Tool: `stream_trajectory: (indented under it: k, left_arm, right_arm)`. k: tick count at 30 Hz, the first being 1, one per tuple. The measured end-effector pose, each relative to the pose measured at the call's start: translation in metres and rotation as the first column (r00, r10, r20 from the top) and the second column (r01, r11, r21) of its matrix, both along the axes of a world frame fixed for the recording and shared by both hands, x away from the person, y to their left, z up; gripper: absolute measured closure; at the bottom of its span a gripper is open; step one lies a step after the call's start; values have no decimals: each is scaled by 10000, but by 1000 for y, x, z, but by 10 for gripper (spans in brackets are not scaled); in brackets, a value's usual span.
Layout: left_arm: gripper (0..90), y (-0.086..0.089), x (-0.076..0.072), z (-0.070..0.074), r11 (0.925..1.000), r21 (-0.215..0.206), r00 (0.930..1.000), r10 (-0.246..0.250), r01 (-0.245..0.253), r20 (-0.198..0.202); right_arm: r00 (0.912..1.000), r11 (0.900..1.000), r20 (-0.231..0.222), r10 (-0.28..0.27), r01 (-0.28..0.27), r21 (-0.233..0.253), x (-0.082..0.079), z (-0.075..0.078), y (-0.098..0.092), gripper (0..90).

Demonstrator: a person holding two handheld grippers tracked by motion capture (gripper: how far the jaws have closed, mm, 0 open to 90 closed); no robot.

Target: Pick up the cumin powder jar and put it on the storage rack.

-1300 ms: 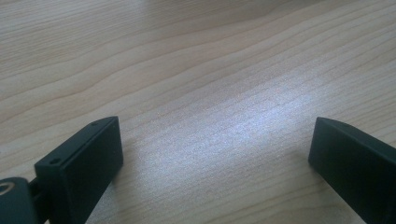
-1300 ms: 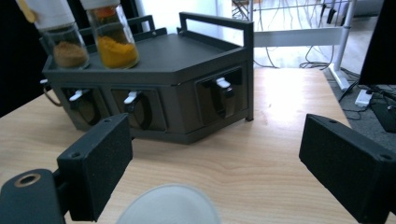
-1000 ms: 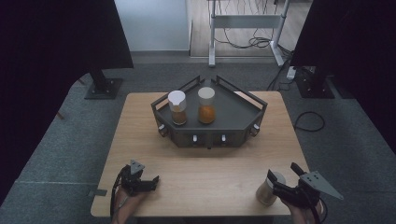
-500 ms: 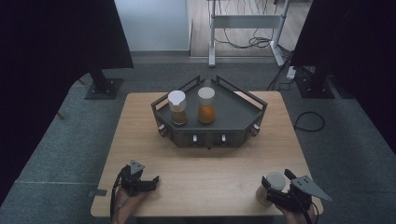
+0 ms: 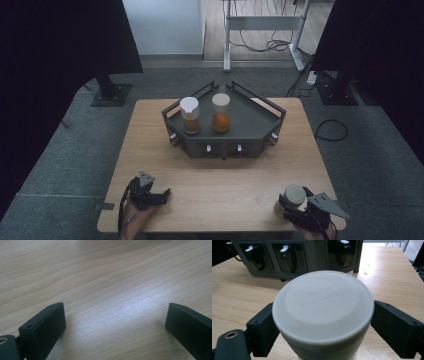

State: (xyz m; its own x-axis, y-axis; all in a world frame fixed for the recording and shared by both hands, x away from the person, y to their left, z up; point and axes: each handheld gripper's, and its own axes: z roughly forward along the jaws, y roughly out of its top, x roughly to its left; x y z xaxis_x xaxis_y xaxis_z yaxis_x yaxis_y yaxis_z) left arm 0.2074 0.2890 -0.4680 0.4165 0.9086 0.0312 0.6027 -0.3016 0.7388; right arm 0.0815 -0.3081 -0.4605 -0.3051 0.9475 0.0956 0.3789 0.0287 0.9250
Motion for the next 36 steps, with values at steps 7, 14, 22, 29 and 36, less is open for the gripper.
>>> stream_trajectory:
  k: [7, 14, 22, 29, 36]
  left_arm:
    - [27, 0, 0, 0, 10000, -3, 10000, 2, -2, -1]
    - [27, 0, 0, 0, 10000, -3, 10000, 1, -1, 1]
    - [27, 0, 0, 0, 10000, -3, 10000, 0, 0, 0]
    - [27, 0, 0, 0, 10000, 0, 10000, -2, 2, -1]
    - [27, 0, 0, 0, 10000, -1, 10000, -1, 1, 0]
  right_arm:
    - [9999, 9993, 31, -151, 152, -344, -7, -4, 5, 237]
    - [9988, 9988, 367, -320, 334, -361, -14, -8, 8, 339]
    - [9975, 9977, 334, -627, 617, 288, -15, -9, 3, 342]
    - [9966, 9989, 699, -441, 428, 192, -14, 0, 6, 342]
    - [9966, 9997, 782, -252, 251, 31, -10, 9, 7, 342]
